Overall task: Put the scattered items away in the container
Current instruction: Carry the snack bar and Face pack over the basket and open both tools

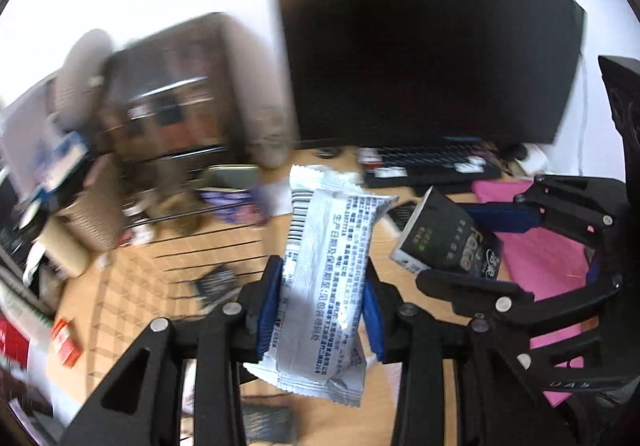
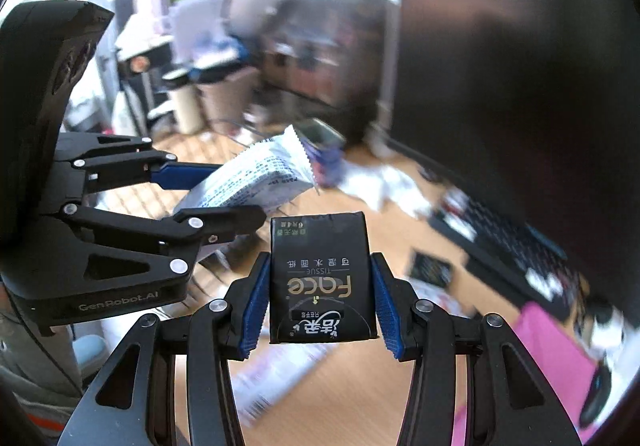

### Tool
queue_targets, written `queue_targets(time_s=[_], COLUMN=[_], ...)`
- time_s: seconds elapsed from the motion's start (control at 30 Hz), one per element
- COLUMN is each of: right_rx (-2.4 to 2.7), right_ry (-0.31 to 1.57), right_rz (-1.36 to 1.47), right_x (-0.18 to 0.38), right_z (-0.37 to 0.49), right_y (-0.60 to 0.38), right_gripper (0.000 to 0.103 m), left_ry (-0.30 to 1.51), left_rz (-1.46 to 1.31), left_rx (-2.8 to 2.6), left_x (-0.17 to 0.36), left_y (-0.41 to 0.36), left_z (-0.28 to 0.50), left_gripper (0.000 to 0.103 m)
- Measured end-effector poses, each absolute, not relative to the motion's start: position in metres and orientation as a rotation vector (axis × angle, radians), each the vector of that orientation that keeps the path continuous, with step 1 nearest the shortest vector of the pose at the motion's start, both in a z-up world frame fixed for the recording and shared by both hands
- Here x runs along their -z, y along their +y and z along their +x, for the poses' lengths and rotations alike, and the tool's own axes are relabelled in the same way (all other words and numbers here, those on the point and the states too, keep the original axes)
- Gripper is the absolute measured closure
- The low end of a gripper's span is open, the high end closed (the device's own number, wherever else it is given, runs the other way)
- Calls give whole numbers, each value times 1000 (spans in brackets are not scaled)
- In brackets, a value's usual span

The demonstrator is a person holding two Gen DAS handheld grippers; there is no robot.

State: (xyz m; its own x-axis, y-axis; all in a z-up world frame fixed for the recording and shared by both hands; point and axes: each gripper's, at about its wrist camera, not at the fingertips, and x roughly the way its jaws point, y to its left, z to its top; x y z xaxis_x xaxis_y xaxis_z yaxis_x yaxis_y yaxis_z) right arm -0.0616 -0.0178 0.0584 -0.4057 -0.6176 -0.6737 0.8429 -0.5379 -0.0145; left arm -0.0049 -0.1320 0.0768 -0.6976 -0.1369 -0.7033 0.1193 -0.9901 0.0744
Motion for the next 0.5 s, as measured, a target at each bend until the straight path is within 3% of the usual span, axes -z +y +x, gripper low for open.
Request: queue_targets(time_s=[0.5], right_rx=[1773], right_ry=[527], right_rz=[668], right_x=[-57], right_z=[-1], right_y=[-177], right_gripper=[56], left_ry=[182], left_rz=[1100], left_rx=[2524], left_x=[-51], left_y=[-270], left_z=[56], left_gripper=[62])
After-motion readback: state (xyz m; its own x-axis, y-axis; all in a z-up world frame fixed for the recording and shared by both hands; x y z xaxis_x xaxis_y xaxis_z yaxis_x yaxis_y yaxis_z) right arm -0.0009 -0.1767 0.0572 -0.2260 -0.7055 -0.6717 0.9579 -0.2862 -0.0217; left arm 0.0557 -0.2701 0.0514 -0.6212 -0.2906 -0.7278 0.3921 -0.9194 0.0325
